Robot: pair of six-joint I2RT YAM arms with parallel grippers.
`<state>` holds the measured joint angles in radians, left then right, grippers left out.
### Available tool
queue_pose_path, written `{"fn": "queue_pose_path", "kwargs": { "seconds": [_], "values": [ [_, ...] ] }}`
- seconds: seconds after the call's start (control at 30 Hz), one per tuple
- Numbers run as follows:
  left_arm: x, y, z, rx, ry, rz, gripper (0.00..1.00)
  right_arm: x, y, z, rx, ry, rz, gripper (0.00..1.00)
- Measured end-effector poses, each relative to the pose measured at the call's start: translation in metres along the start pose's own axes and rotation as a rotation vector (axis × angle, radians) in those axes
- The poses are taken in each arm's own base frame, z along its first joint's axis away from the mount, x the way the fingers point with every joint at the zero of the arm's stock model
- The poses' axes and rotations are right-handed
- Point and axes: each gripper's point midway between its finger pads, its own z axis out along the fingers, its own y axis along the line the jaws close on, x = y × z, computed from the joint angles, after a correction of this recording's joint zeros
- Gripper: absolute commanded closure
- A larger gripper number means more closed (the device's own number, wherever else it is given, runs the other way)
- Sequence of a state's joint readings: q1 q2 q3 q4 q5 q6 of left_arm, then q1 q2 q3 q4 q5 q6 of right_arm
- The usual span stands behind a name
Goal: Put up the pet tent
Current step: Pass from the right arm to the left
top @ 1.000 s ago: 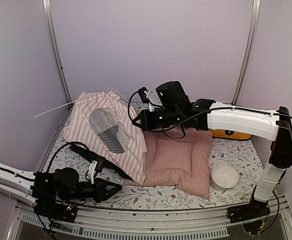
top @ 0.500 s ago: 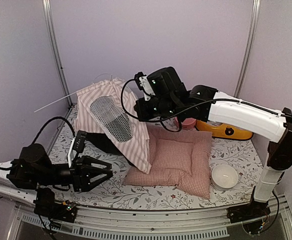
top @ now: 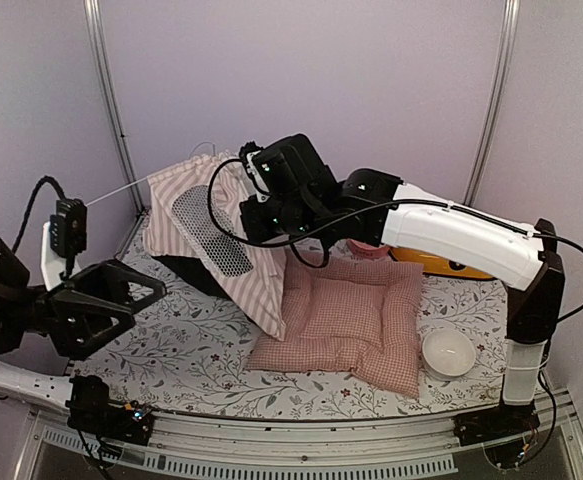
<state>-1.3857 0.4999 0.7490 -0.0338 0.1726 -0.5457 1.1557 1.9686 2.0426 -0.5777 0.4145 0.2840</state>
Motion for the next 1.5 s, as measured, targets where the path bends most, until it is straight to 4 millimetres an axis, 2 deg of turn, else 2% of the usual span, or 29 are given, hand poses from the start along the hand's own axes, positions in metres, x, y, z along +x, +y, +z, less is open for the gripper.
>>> {"fn": "queue_pose_path", "kwargs": {
  "seconds": [0.1,0.17,0.27,0.33,0.4,0.5,0.6,0.67,0.73,0.83,1.0,1.1,1.23,1.37,1.43,1.5],
  "values": [
    [-0.04,-0.02,-0.008,0.021,-0.081,0.036,0.38,0.002,0.005,0.009,0.001,0.0,-0.001,1.0],
    [-0.078,-0.03,-0.017,-0.009,-0.165,0.067,0.41,0.004,0.006,0.014,0.006,0.003,-0.001,1.0],
    [-0.127,-0.033,-0.029,-0.106,-0.279,0.11,0.42,0.008,0.005,0.02,0.017,0.004,-0.004,1.0],
    [-0.157,-0.024,-0.035,-0.23,-0.34,0.131,0.42,0.009,0.006,0.023,0.021,0.003,-0.009,1.0],
    [-0.182,-0.003,-0.037,-0.415,-0.377,0.148,0.41,0.01,0.007,0.025,0.02,0.001,-0.017,1.0],
    [-0.201,0.036,-0.03,-0.725,-0.356,0.19,0.4,0.009,0.009,0.026,0.008,-0.007,-0.018,1.0],
    [-0.199,0.083,-0.018,-1.02,-0.246,0.272,0.42,0.012,0.014,0.029,-0.018,-0.004,-0.018,0.99],
    [-0.199,0.119,-0.022,-1.177,-0.178,0.318,0.45,0.017,0.017,0.031,-0.036,0.004,-0.021,0.98],
    [-0.193,0.17,-0.039,-1.342,-0.078,0.343,0.45,0.021,0.02,0.034,-0.051,0.008,-0.022,0.98],
    [-0.182,0.229,-0.075,-1.484,0.063,0.314,0.45,0.028,0.023,0.037,-0.073,0.017,-0.024,0.97],
    [-0.177,0.274,-0.118,-1.501,0.157,0.221,0.44,0.03,0.028,0.04,-0.121,0.022,-0.019,0.96],
    [-0.172,0.296,-0.134,-1.469,0.194,0.164,0.44,0.027,0.028,0.041,-0.146,0.024,-0.012,0.95],
    [-0.156,0.329,-0.134,-1.384,0.267,0.093,0.45,0.028,0.025,0.044,-0.174,0.033,-0.013,0.94],
    [-0.133,0.361,-0.124,-1.304,0.358,0.03,0.47,0.026,0.024,0.046,-0.208,0.037,-0.021,0.93],
    [-0.127,0.374,-0.121,-1.285,0.384,0.016,0.53,0.027,0.024,0.047,-0.225,0.042,-0.031,0.93],
    [-0.126,0.38,-0.12,-1.274,0.392,0.014,0.65,0.029,0.025,0.047,-0.238,0.05,-0.041,0.91]
  ]
}}
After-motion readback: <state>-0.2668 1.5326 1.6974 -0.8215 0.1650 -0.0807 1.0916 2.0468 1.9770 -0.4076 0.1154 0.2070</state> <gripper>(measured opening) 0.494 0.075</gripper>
